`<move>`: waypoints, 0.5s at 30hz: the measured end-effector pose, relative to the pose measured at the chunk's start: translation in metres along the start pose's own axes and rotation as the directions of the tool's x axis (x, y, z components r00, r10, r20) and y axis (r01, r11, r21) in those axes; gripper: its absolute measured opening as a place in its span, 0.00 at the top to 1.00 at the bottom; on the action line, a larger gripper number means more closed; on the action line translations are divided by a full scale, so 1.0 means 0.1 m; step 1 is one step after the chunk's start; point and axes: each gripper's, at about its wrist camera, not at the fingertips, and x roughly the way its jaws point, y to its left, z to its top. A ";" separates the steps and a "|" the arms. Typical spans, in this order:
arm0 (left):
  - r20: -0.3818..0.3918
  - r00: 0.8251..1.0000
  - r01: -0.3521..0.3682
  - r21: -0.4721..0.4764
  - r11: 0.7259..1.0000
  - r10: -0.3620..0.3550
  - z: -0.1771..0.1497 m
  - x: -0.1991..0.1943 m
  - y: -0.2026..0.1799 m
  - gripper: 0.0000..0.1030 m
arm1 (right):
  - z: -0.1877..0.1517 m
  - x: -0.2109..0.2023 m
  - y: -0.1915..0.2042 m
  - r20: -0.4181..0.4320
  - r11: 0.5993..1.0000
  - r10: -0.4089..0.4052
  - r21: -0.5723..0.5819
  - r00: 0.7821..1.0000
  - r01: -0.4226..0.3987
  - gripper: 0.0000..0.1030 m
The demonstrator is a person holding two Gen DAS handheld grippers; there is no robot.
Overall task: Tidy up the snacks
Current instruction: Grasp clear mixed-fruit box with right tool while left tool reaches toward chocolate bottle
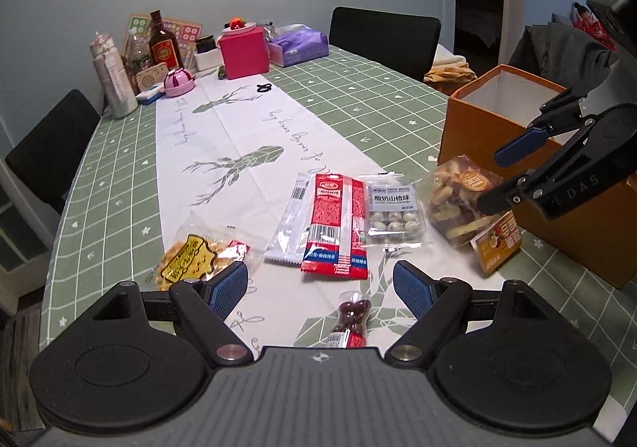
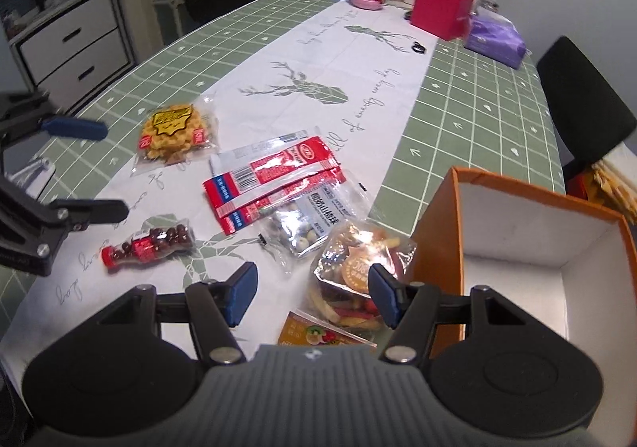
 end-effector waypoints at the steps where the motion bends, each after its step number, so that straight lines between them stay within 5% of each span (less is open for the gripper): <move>1: 0.004 1.000 0.000 -0.004 1.000 0.000 -0.03 0.01 0.01 0.06 | -0.03 0.02 0.01 0.018 1.000 -0.016 0.013 1.000 0.016 0.41; 9: 0.017 1.000 0.000 -0.077 0.997 0.001 -0.30 0.15 0.10 0.06 | -0.25 0.10 0.13 0.170 0.984 -0.155 0.110 0.973 0.138 0.34; 15: 0.028 1.000 0.003 -0.134 0.991 0.000 -0.51 0.18 0.12 0.06 | -0.38 0.19 0.26 0.286 0.964 -0.261 0.119 0.922 0.236 0.30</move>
